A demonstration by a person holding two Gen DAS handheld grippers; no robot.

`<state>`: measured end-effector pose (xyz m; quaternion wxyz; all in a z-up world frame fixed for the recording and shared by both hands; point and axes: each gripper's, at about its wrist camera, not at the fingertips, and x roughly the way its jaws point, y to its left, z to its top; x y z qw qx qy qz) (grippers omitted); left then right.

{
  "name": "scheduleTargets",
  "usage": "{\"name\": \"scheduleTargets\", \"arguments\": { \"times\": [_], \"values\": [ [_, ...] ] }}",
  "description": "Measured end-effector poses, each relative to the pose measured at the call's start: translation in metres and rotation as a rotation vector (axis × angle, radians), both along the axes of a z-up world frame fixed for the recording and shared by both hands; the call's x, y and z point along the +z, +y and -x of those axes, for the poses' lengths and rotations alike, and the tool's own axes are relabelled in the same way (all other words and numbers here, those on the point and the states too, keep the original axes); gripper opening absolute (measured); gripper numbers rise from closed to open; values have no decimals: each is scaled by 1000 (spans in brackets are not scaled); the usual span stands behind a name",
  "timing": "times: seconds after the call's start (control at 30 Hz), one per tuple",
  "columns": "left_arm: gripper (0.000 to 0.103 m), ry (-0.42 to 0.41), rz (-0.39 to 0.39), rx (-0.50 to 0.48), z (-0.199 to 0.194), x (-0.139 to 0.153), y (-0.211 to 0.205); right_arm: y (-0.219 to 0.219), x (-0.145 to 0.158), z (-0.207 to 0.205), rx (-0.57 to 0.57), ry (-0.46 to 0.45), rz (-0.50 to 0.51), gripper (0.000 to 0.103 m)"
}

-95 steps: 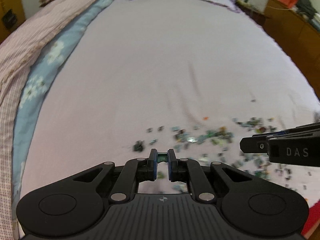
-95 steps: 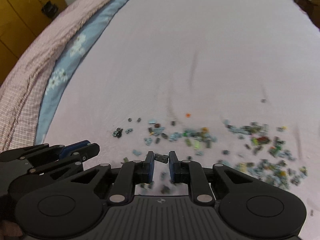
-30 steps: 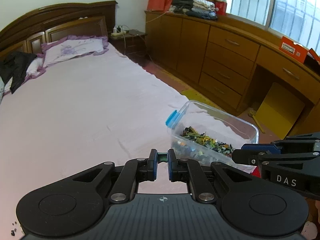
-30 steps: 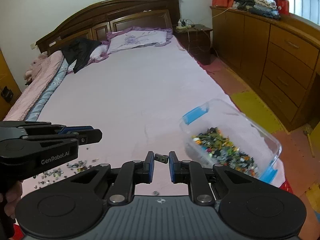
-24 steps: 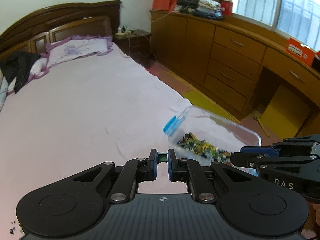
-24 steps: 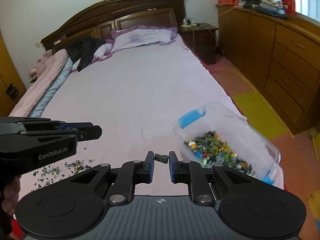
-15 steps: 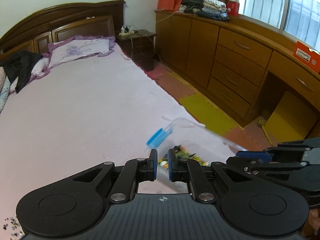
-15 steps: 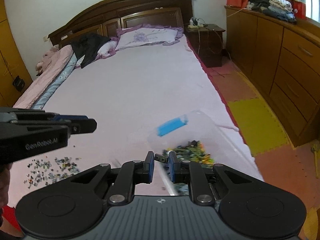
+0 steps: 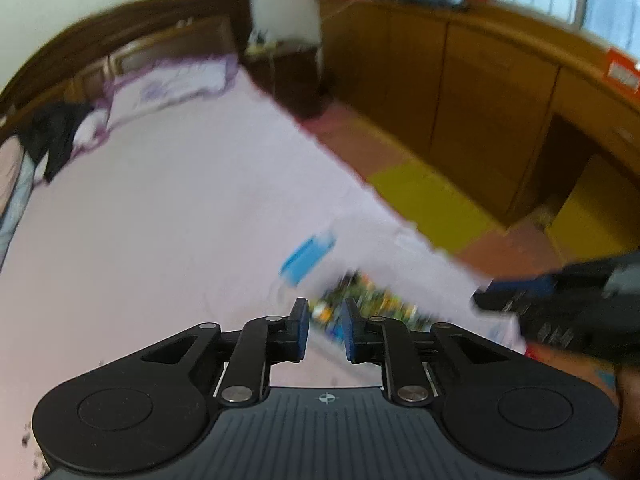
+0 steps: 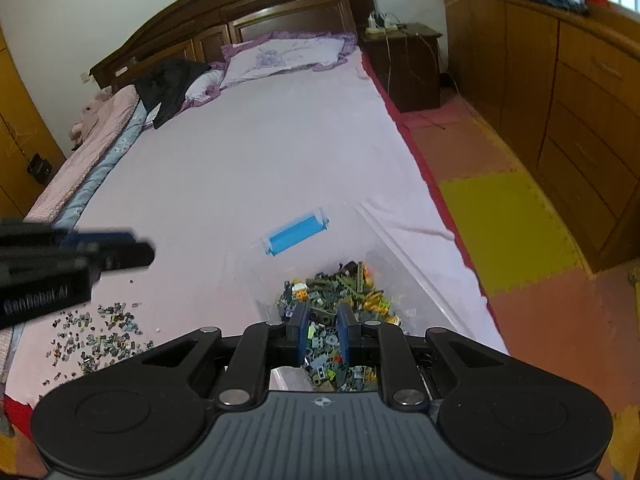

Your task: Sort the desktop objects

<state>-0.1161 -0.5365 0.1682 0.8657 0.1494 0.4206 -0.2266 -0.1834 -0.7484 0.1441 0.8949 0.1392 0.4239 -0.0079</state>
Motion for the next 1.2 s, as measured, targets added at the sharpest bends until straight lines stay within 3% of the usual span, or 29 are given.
{"name": "scheduleTargets", "arguments": {
  "times": [0.2, 0.3, 0.53, 0.77, 0.8, 0.9, 0.97, 1.2],
  "values": [
    [39, 110, -148, -73, 0, -71, 11, 10, -32, -6, -16, 78, 1, 17],
    [39, 156, -201, -136, -4, -119, 10, 16, -46, -6, -32, 113, 17, 17],
    [39, 266, -195, -99, -32, -207, 9, 25, -81, -8, -89, 173, 23, 17],
    [38, 302, -167, -37, -41, -232, 11, 31, -95, -15, -94, 187, 13, 17],
    [35, 307, -163, -28, -42, -235, 11, 32, -96, -17, -89, 189, 11, 17],
    [14, 323, -150, -1, -46, -246, 12, 35, -99, -21, -73, 191, 9, 17],
    [14, 333, -142, 17, -49, -253, 12, 36, -100, -24, -67, 191, 9, 17],
    [14, 283, -96, 26, -34, -198, 26, 37, -84, -27, -38, 158, 7, 17]
  ]
}}
